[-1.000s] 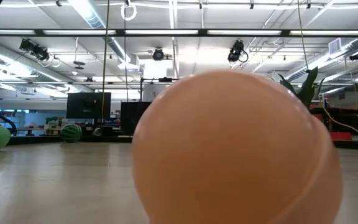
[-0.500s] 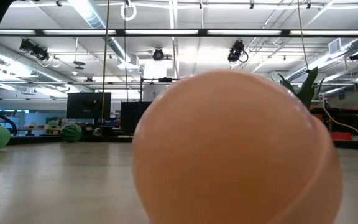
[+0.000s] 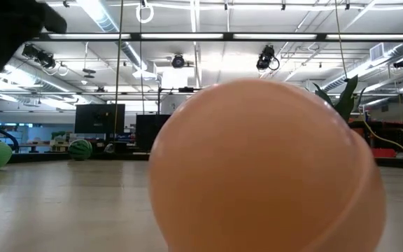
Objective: Pick and placing Produce into tupperware
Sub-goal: Put the corn into the transparent container
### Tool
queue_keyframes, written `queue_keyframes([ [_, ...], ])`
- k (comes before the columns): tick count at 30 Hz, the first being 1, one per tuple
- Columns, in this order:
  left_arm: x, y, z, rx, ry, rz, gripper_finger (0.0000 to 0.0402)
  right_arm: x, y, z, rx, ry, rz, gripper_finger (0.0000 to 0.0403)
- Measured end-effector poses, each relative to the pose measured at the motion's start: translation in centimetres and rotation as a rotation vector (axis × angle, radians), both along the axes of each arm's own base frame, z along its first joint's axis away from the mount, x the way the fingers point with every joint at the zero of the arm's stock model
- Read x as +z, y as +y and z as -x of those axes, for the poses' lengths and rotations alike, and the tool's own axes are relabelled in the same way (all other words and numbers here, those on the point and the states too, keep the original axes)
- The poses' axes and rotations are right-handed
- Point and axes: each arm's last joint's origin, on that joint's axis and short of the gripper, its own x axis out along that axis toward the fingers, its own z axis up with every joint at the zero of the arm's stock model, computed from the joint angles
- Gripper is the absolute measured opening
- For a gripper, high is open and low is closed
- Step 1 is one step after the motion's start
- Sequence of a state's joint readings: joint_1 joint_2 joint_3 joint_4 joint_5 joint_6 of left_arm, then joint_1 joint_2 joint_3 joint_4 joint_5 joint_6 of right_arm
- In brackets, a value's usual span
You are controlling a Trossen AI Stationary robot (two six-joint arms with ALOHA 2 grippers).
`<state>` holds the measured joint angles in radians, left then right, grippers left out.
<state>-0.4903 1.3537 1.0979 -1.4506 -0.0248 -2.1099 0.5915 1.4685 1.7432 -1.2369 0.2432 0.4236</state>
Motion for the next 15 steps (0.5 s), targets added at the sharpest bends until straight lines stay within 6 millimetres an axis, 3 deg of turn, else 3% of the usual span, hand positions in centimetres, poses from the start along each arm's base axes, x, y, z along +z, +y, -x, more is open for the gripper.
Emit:
queue_keyframes([
  [8, -4.6, 1.0, 0.0, 0.095, -0.012, 0.001, 0.0244, 0.0, 0.0, 0.0, -0.002, -0.003, -0.004, 0.0003],
  [15, -7.2, 1.9, 0.3, 0.135, -0.013, 0.000, 0.0247, 0.0, -0.2, -0.2, -0.013, -0.003, -0.005, 0.0004],
])
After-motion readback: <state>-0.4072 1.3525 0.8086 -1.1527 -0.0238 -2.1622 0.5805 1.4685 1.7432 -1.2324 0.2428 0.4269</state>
